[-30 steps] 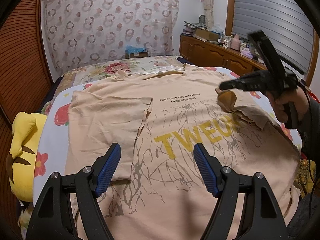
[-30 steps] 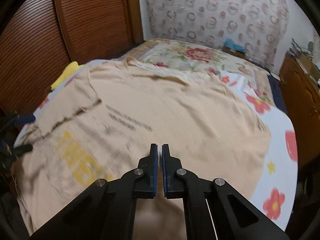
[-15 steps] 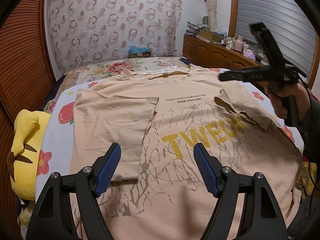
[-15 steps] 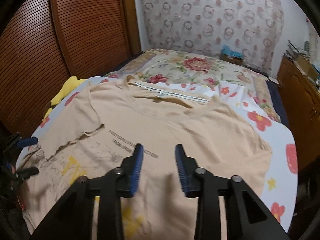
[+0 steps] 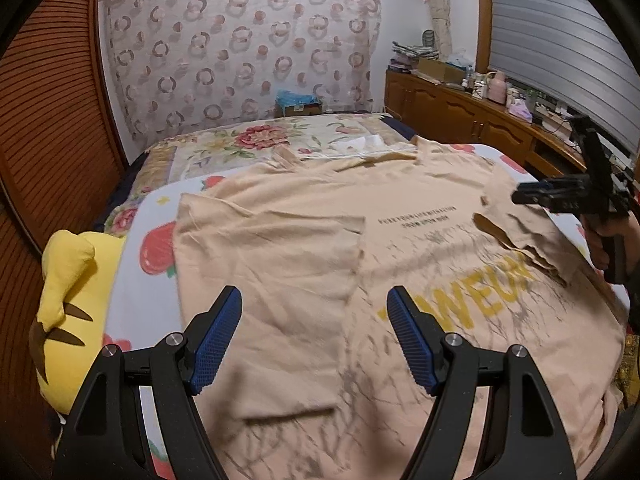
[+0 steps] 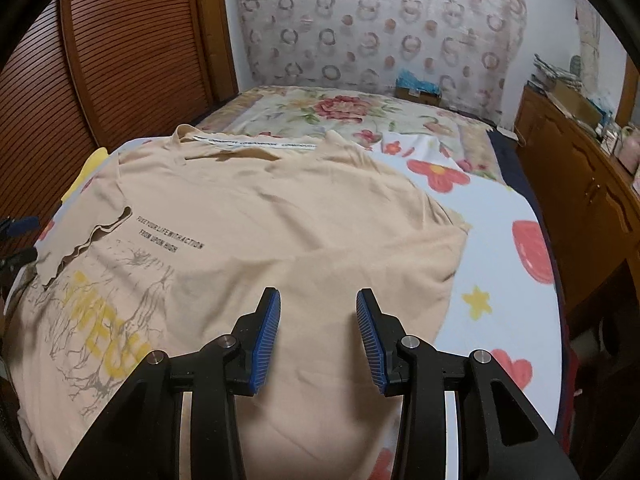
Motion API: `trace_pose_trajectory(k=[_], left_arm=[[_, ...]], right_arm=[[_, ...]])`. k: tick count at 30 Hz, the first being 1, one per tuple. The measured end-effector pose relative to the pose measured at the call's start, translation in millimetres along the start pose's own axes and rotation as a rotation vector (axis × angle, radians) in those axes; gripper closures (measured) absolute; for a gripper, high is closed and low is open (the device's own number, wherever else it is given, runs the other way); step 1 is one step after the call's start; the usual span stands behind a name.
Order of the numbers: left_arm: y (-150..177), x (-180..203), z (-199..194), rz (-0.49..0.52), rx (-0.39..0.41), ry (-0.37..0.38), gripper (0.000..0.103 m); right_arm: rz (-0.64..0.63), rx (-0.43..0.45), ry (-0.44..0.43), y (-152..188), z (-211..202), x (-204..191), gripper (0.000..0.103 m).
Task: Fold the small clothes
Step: 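Open the right tool to release the folded side and withdraw both tools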
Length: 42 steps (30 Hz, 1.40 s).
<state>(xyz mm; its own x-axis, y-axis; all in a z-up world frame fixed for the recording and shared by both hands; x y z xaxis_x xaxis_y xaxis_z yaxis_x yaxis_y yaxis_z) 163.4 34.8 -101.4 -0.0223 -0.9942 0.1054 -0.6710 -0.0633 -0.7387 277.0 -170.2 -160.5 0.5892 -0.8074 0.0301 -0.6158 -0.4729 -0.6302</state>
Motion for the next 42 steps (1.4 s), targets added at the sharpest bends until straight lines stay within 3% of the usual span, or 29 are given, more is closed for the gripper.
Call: trace_pose_trajectory(k=[2, 3, 16, 25, 37, 40, 42], left_arm=[[-5, -6, 3, -0.007, -0.004, -0.004, 0.027], [-8, -9, 5, -0.008, -0.003, -0.006, 0.027], [-47, -73, 53, -0.03, -0.053, -0.112, 0.027], [-61, -107, 95, -0.073, -0.111, -0.157, 0.027], [-71, -119, 126, -0.084, -0.161, -0.112, 0.028], [-77, -119, 132, -0.089, -0.165, -0.091, 0.039], [-79, -120, 136, -0.097, -0.17, -0.083, 0.04]], right_arm=[[0.001, -0.002, 0.009, 0, 0, 0, 0.05], [0.004, -0.002, 0.025, -1, 0, 2, 0.049], [0.08, -0.035, 0.081, 0, 14, 52, 0.046], [0.063, -0.034, 0.112, -6, 21, 49, 0.044], [0.069, -0.042, 0.114, -7, 23, 59, 0.035], [0.066, -0.043, 0.114, -7, 23, 59, 0.034], [0.068, -0.043, 0.114, -7, 23, 60, 0.033]])
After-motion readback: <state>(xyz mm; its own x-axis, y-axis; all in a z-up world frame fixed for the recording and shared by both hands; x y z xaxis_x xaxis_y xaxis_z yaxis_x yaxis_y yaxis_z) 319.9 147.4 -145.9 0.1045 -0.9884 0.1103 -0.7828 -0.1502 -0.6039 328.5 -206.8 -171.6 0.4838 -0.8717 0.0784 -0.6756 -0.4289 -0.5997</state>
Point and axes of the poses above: each gripper's, at about its wrist camera, not at the fingertips, and z roughly the way its jaws point, x to its right, y to its underside, the point moved 6 cm from there along z, roughly the way its jaws point, and after that the axes turned 8 degrees about -z, right-handed, at the moved point
